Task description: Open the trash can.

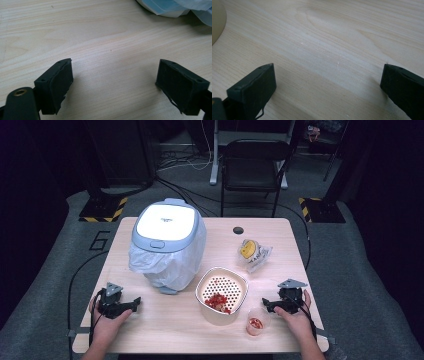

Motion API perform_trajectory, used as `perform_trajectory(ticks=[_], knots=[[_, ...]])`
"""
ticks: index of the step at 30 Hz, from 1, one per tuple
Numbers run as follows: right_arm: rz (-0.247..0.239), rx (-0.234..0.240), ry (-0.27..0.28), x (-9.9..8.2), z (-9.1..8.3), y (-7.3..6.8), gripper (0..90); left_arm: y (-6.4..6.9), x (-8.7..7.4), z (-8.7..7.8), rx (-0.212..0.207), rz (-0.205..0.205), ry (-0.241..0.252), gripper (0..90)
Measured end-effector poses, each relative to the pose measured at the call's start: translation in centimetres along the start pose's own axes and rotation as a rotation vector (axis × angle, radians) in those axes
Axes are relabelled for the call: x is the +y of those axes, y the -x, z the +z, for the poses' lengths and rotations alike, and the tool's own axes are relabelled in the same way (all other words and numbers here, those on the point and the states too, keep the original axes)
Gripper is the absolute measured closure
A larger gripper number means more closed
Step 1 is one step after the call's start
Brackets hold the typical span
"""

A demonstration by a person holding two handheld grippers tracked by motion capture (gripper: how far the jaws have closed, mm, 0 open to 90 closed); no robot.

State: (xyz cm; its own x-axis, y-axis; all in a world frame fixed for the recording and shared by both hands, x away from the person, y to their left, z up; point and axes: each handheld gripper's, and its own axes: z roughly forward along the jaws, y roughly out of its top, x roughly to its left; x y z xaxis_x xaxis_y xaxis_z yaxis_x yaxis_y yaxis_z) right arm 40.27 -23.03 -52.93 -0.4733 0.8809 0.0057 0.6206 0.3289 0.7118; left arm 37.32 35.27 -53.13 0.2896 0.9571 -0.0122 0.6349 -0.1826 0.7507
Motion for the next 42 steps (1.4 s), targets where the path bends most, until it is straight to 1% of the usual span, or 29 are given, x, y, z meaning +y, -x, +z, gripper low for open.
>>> perform_trajectory(ticks=[1,3,4,5,7,8,11,12,14,15,16,19,22,26,31,32,33,34,35,36,37,38,39,40,41,42], knots=[[0.000,0.000,0.000,0.0,0.0,0.0,0.0,0.1,0.0,0.0,0.002,-0.008,0.002,14.1],[0.000,0.000,0.000,0.0,0.0,0.0,0.0,0.2,-0.1,-0.1,0.007,-0.007,-0.004,14.3],[0.000,0.000,0.000,0.0,0.0,0.0,0.0,0.4,-0.1,-0.1,0.011,-0.016,-0.001,14.6],[0.000,0.000,0.000,0.0,0.0,0.0,0.0,0.4,-0.1,-0.1,0.011,-0.016,-0.001,14.7],[-0.001,0.000,0.000,0.0,0.0,0.0,0.0,0.4,-0.1,-0.1,0.011,-0.008,0.002,14.7],[0.000,0.000,0.000,0.0,0.0,0.0,0.0,0.5,-0.1,-0.1,0.007,-0.014,0.002,14.7],[0.000,0.000,0.000,0.0,0.0,0.0,0.0,0.5,-0.1,-0.1,0.007,-0.014,0.002,14.5],[-0.012,0.007,0.002,0.0,0.0,0.1,0.0,0.5,-0.1,-0.1,0.011,-0.008,0.000,14.1],[-0.016,0.011,0.002,-0.1,-0.1,0.0,0.0,0.5,-0.1,-0.1,0.010,-0.004,0.001,13.4],[-0.016,0.011,0.002,-0.1,-0.1,0.0,0.0,0.6,-0.1,-0.1,0.005,-0.009,-0.002,13.4],[-0.017,0.010,0.002,-0.1,-0.1,0.0,0.0,0.5,-0.1,-0.1,0.006,0.003,-0.006,13.1],[-0.019,0.010,0.003,-0.1,-0.1,0.0,0.0,0.6,-0.1,-0.1,0.000,0.003,-0.006,11.8],[-0.019,0.010,0.003,-0.1,-0.1,0.0,0.0,0.7,-0.1,-0.2,-0.006,0.009,-0.013,12.3],[-0.018,0.010,0.002,-0.1,-0.1,0.0,0.0,0.7,-0.2,-0.2,-0.006,0.003,0.001,16.0],[-0.018,0.010,0.002,-0.1,-0.1,0.0,0.0,0.7,-0.2,-0.2,-0.006,-0.004,0.002,16.2],[-0.018,0.009,0.003,-0.1,-0.1,0.0,0.0,0.8,-0.1,-0.2,-0.011,-0.008,0.005,16.2],[-0.014,0.008,0.002,-0.1,-0.1,0.0,0.0,0.8,0.1,-0.2,-0.026,-0.015,-0.001,17.2],[-0.009,0.007,0.001,-0.1,-0.1,0.0,0.0,0.8,0.1,-0.2,-0.026,-0.015,-0.001,20.0],[-0.008,0.006,0.002,-0.1,-0.1,0.0,0.0,1.1,0.4,-0.4,-0.071,-0.061,-0.018,21.8],[-0.008,0.006,0.002,-0.1,-0.1,0.0,0.0,1.3,0.6,-0.5,-0.089,-0.062,-0.033,22.0],[-0.008,0.006,0.002,-0.1,-0.1,0.0,0.0,1.6,0.7,-0.6,-0.096,-0.055,-0.043,24.0],[-0.008,0.006,0.002,-0.1,-0.1,0.0,0.0,1.9,0.8,-0.6,-0.099,-0.051,-0.047,25.4],[-0.008,0.006,0.002,-0.1,-0.1,0.0,0.0,1.9,0.8,-0.6,-0.099,-0.051,-0.047,25.5],[-0.008,0.006,0.002,-0.1,-0.1,0.0,0.0,2.6,1.1,-0.6,-0.107,-0.029,-0.048,26.9],[-0.008,0.006,0.002,-0.1,-0.1,0.0,0.0,2.6,1.1,-0.6,-0.107,-0.029,-0.048,28.9],[-0.007,0.006,0.002,-0.1,-0.1,0.0,0.0,3.0,1.3,-0.6,-0.111,-0.018,-0.050,28.9]])
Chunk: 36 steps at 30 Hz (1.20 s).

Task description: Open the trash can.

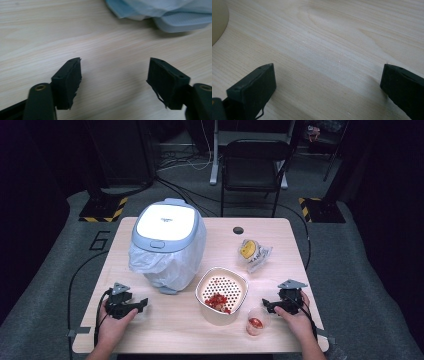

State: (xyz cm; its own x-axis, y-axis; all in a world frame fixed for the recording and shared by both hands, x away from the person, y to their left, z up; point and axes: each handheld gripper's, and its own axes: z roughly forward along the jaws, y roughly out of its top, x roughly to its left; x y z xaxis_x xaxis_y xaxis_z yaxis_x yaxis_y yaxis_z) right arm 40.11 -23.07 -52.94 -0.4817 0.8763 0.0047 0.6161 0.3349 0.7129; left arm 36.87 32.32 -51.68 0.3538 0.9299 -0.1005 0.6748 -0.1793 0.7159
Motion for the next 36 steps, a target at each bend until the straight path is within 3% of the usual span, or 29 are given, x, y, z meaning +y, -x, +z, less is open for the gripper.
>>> perform_trajectory(ticks=[4,8,16,20,23,27,28,33,35,36], knots=[[0.000,0.000,0.000,0.0,0.0,0.0,0.0,2.1,1.1,0.0,0.001,0.029,0.019,32.0],[0.000,0.000,0.000,0.0,0.0,0.0,0.0,3.1,1.6,0.0,-0.002,0.034,0.045,35.1],[-0.001,0.001,0.000,0.0,0.0,0.0,0.0,4.8,2.2,0.0,0.001,0.087,0.045,42.0],[0.000,0.001,0.000,0.0,0.0,0.0,0.0,5.5,2.5,0.0,-0.009,0.065,0.059,46.2],[0.000,0.001,0.000,0.0,0.0,0.0,0.0,6.1,3.0,0.4,0.015,0.039,0.078,49.4],[-0.001,0.001,-0.001,0.0,0.0,0.0,0.0,6.7,3.3,0.8,0.019,0.020,0.084,50.5],[-0.001,0.001,0.000,0.0,0.0,0.0,0.0,6.8,3.4,0.9,0.028,0.040,0.082,50.5],[-0.005,0.003,0.000,0.0,0.0,0.0,0.0,7.5,3.5,1.9,0.051,0.050,0.075,50.7],[-0.010,0.004,0.001,0.0,0.0,0.1,0.0,7.8,3.6,2.4,0.094,0.073,0.081,51.0],[-0.011,0.004,0.001,0.0,0.0,0.1,0.0,7.9,3.6,2.5,0.094,0.062,0.089,50.9]])
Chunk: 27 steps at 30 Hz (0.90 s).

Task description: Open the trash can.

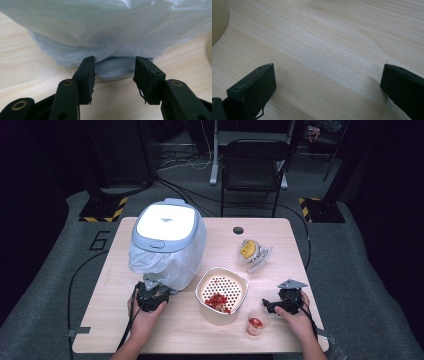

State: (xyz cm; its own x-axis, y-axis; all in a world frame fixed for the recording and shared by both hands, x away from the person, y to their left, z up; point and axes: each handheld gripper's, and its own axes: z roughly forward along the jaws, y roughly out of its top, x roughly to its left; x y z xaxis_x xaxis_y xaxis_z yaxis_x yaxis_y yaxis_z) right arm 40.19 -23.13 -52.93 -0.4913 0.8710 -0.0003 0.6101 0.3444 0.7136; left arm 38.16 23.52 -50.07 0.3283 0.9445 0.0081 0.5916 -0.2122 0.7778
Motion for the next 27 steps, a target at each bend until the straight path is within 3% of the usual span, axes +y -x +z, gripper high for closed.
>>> perform_trajectory(ticks=[3,5,7,8,9,10,14,18,19,20,22,27], knots=[[-0.002,0.002,0.000,0.0,0.0,0.0,0.0,-0.1,0.1,-0.1,0.003,-0.001,0.017,50.5],[-0.002,0.002,-0.001,0.0,0.0,0.0,0.0,-0.1,0.4,0.0,-0.018,-0.015,0.010,50.5],[-0.003,0.003,-0.002,0.0,0.0,0.0,0.0,0.1,0.6,0.0,-0.022,-0.006,0.013,50.2],[-0.002,0.003,-0.001,0.0,0.0,0.0,0.0,0.2,0.7,0.2,-0.004,0.030,0.000,50.3],[-0.003,0.003,0.000,0.0,0.0,0.0,0.0,0.2,0.7,0.2,-0.004,0.030,0.000,50.3],[-0.003,0.003,-0.001,0.0,0.0,0.0,0.0,0.3,0.6,0.7,-0.023,-0.015,0.024,50.3],[-0.003,0.003,-0.001,0.0,0.0,0.0,0.0,0.4,0.6,1.2,-0.009,-0.040,0.041,50.2],[-0.002,0.006,-0.002,0.0,0.0,0.0,0.0,0.6,0.6,1.4,-0.006,-0.048,0.049,50.3],[-0.003,0.006,-0.002,0.0,0.0,0.0,0.0,0.7,0.5,1.3,0.015,-0.048,0.055,50.4],[-0.002,0.006,-0.002,0.0,0.0,0.0,0.0,0.7,0.5,1.1,0.024,-0.022,0.055,50.4],[-0.002,0.006,-0.002,0.0,0.0,0.0,0.0,1.2,0.3,1.1,0.010,-0.043,0.060,49.1],[-0.002,0.006,-0.002,0.0,0.0,0.0,0.0,1.5,0.2,1.2,0.011,-0.047,0.059,49.4]])
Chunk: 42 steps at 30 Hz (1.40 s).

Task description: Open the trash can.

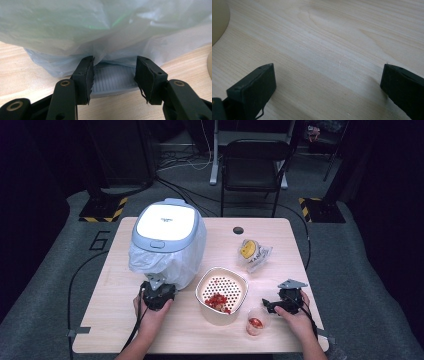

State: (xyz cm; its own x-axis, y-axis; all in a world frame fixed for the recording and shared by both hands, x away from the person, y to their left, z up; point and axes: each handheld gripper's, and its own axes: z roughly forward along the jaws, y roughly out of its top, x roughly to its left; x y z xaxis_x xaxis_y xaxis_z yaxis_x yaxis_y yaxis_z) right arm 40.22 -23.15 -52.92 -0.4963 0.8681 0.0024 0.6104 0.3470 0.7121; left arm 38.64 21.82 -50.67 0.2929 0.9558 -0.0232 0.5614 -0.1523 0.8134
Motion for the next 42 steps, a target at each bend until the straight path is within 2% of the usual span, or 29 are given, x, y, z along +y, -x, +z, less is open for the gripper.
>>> perform_trajectory(ticks=[1,2,3,5,6,8,9,10,12,16,18,19,20,21,22,23,28,34,36,38,41,42], knots=[[0.000,0.000,0.000,0.0,0.0,0.0,0.0,-0.1,-0.2,-0.1,0.016,0.020,-0.011,49.4],[0.000,0.000,0.000,0.0,0.0,0.0,0.0,-0.1,-0.2,-0.1,0.016,0.020,-0.011,49.6],[0.000,0.000,0.000,0.0,0.0,0.0,0.0,0.0,-0.6,0.1,0.018,0.009,0.025,49.7],[-0.002,-0.002,0.000,0.0,0.0,0.0,0.0,0.0,-0.9,0.1,0.019,0.012,0.044,49.8],[0.000,0.000,0.000,0.0,0.0,0.0,0.0,0.1,-1.0,0.2,0.011,-0.014,0.061,49.8],[0.000,0.000,0.001,0.0,0.0,0.0,0.0,0.1,-1.1,0.2,0.021,0.001,0.070,49.8],[0.000,0.000,0.000,0.0,0.0,0.0,0.0,0.1,-1.2,0.2,0.020,0.010,0.059,49.8],[0.000,0.000,0.000,0.0,0.0,0.0,0.0,0.2,-1.3,0.3,0.022,-0.005,0.078,49.8],[0.000,0.000,0.000,0.0,0.0,0.0,0.0,0.1,-1.4,0.3,0.021,0.000,0.062,49.8],[-0.001,0.000,0.000,0.0,0.0,0.0,0.0,0.3,-1.6,0.5,0.028,-0.005,0.077,49.9],[-0.001,0.000,0.001,0.0,0.0,0.0,0.0,0.2,-1.9,0.6,0.031,0.007,0.060,50.1],[-0.001,-0.002,0.002,0.0,0.0,0.0,0.0,0.4,-1.9,0.9,0.025,-0.013,0.052,50.2],[0.001,0.000,0.002,0.0,0.0,0.0,0.0,0.4,-1.9,0.9,0.025,-0.013,0.052,50.2],[-0.001,-0.002,0.002,0.0,0.0,0.0,0.0,0.2,-1.8,0.8,0.026,0.011,0.020,50.3],[-0.001,-0.002,0.002,0.0,0.0,0.0,0.0,0.2,-1.8,0.8,0.026,0.011,0.020,50.3],[0.000,-0.001,0.001,0.0,0.0,0.0,0.0,0.2,-1.8,1.0,0.017,-0.019,0.040,50.3],[0.001,0.000,0.001,0.0,0.0,0.0,0.0,0.2,-1.8,1.0,0.011,-0.017,0.023,50.3],[0.006,0.006,0.001,0.1,0.1,0.0,0.3,0.2,-1.8,1.1,0.014,-0.020,0.033,50.3],[0.001,0.006,-0.002,0.3,0.1,0.1,4.9,0.2,-1.8,1.1,0.019,-0.015,0.038,50.4],[0.003,0.001,-0.011,0.6,-0.1,0.3,15.0,0.2,-1.8,1.1,0.014,-0.021,0.034,50.4],[0.021,0.001,-0.025,1.4,-0.6,0.6,14.2,0.1,-1.8,1.1,0.021,-0.010,0.037,50.3],[0.000,0.005,-0.018,2.0,-0.9,0.9,14.2,0.0,-1.8,1.0,0.015,-0.001,0.019,50.3]])
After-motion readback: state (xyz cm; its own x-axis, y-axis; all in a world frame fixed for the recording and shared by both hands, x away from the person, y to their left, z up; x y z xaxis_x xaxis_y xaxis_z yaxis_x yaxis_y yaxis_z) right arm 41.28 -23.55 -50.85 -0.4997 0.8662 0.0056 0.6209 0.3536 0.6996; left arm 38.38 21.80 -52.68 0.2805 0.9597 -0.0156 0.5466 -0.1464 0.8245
